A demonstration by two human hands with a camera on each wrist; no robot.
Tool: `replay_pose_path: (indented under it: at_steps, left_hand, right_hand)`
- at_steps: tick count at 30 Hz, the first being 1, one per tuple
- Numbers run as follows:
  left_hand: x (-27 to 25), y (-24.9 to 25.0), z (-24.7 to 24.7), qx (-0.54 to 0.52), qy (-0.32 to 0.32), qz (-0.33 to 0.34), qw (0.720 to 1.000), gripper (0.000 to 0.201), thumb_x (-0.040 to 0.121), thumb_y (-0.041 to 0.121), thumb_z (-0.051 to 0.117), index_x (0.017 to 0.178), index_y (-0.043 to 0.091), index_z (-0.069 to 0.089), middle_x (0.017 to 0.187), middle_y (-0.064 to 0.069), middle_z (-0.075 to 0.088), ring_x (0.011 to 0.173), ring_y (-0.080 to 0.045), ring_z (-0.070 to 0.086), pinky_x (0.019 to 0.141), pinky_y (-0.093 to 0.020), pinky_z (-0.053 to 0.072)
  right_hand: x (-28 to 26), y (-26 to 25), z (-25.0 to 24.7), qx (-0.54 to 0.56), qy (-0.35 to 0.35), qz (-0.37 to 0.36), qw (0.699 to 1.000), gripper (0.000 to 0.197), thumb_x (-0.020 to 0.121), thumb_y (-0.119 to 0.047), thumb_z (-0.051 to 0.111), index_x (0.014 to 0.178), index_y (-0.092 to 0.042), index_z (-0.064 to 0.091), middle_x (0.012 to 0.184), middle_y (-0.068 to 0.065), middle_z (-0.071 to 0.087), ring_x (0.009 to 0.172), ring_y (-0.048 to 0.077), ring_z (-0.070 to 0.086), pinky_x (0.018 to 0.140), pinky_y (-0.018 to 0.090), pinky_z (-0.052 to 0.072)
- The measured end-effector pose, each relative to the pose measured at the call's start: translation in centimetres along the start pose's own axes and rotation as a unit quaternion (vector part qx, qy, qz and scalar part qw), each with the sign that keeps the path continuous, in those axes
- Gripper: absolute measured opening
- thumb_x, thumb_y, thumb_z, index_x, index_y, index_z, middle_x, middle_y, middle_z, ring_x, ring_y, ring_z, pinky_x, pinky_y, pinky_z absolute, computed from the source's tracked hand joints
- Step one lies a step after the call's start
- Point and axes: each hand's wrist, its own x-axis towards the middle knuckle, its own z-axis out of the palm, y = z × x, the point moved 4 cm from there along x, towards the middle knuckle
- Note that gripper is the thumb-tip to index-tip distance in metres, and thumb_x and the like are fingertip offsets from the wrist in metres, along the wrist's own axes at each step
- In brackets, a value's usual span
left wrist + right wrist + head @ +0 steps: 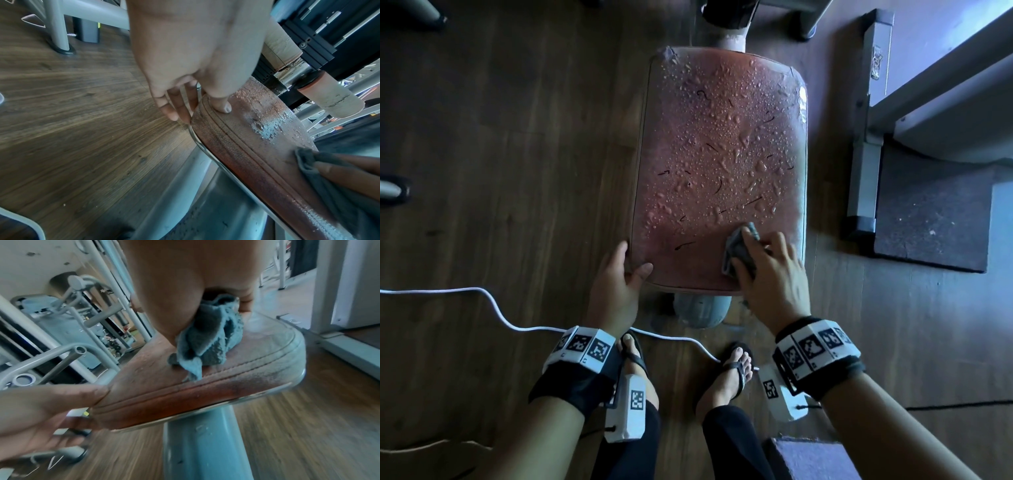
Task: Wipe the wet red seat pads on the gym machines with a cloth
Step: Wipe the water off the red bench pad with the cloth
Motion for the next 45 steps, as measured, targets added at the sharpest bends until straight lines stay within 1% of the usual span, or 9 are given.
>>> replay_pose_path:
  at_steps: [3,8,14,21,25,28,31,36,45]
  left_hand:
    - [0.0,0.1,0.0,0.001,-0.002,0.004,1.0,0.066,0.095,0.04,0.06,0.15,0.011,0.037,0.144,-0.01,0.053,0.132,-0.026,0.05,0.105,-0.04,0.043]
    - [-0.2,0.3,-0.1,-0.008,-0.002,0.001,1.0,0.066,0.094,0.04,0.06,0.15,0.011,0.037,0.143,-0.011,0.053,0.131,-0.027,0.051,0.104,-0.041,0.044]
    - [-0.2,0.5,-0.4,-0.024,0.003,-0.008,1.0,0.065,0.092,0.037,0.065,0.146,0.01,0.042,0.135,-0.01,0.06,0.126,-0.025,0.055,0.103,-0.039,0.044]
    - [0.4,0.4,-1.8,-0.04,-0.001,0.011,0.999,0.045,0.093,0.024,0.066,0.134,0.008,0.056,0.132,-0.01,0.061,0.123,-0.023,0.054,0.094,-0.022,0.035]
    - [0.1,0.3,-2.4,-0.048,-0.008,0.017,0.999,0.038,0.092,0.017,0.067,0.128,0.011,0.059,0.127,-0.005,0.063,0.112,-0.012,0.053,0.09,-0.018,0.035]
    - [0.0,-0.2,-2.5,-0.074,-0.014,0.018,0.997,0.034,0.092,0.018,0.067,0.125,0.015,0.06,0.123,-0.002,0.065,0.11,-0.013,0.059,0.095,-0.027,0.044]
    - [0.1,-0.8,-2.5,-0.095,-0.015,0.009,0.995,0.031,0.092,0.022,0.067,0.122,0.019,0.061,0.118,-0.001,0.067,0.108,-0.02,0.064,0.095,-0.046,0.052]
    - [0.1,-1.2,-2.7,-0.124,-0.018,0.001,0.992,0.03,0.086,0.032,0.066,0.116,0.03,0.063,0.109,0.0,0.07,0.103,-0.019,0.067,0.092,-0.05,0.054]
    - [0.1,-0.8,-3.1,-0.099,-0.025,0.037,0.994,0.028,0.093,0.014,0.065,0.121,0.015,0.064,0.107,0.001,0.069,0.098,-0.006,0.064,0.089,-0.031,0.054]
  right_hand:
    - [0.0,-0.1,0.0,0.005,0.002,0.005,1.0,0.053,0.088,-0.041,0.061,0.137,-0.026,0.052,0.114,0.006,0.051,0.099,0.028,0.05,0.079,0.043,0.05]
    - [-0.9,-1.5,-0.1,-0.034,-0.032,-0.116,0.992,0.053,0.09,-0.046,0.057,0.139,-0.029,0.05,0.115,0.004,0.051,0.097,0.027,0.051,0.077,0.043,0.05]
    - [1.3,-1.1,-0.1,-0.029,-0.01,-0.022,0.999,0.053,0.088,-0.044,0.061,0.138,-0.031,0.05,0.125,0.004,0.048,0.105,0.029,0.047,0.085,0.044,0.047]
    - [-0.9,-6.9,1.6,-0.067,-0.047,-0.16,0.984,0.055,0.086,-0.05,0.059,0.137,-0.031,0.051,0.121,0.004,0.052,0.099,0.031,0.049,0.078,0.046,0.048]
    - [-0.3,-5.2,1.1,-0.048,-0.05,-0.1,0.993,0.057,0.086,-0.049,0.06,0.139,-0.032,0.048,0.123,0.007,0.051,0.101,0.031,0.05,0.079,0.046,0.049]
    - [0.1,-5.0,1.1,-0.032,-0.03,-0.038,0.998,0.054,0.087,-0.048,0.059,0.138,-0.033,0.05,0.123,0.005,0.051,0.102,0.03,0.049,0.079,0.045,0.049]
    - [-0.9,-7.4,1.6,-0.045,-0.037,-0.086,0.995,0.052,0.088,-0.047,0.056,0.138,-0.032,0.05,0.122,0.007,0.051,0.1,0.031,0.049,0.078,0.044,0.048]
    - [-1.1,-8.1,1.4,-0.051,-0.07,-0.151,0.985,0.055,0.087,-0.049,0.048,0.139,-0.032,0.049,0.12,0.004,0.052,0.1,0.031,0.05,0.078,0.046,0.049]
    - [3.1,-8.5,1.2,-0.043,-0.022,-0.054,0.997,0.055,0.089,-0.044,0.059,0.14,-0.028,0.048,0.124,0.007,0.049,0.102,0.032,0.049,0.082,0.046,0.048]
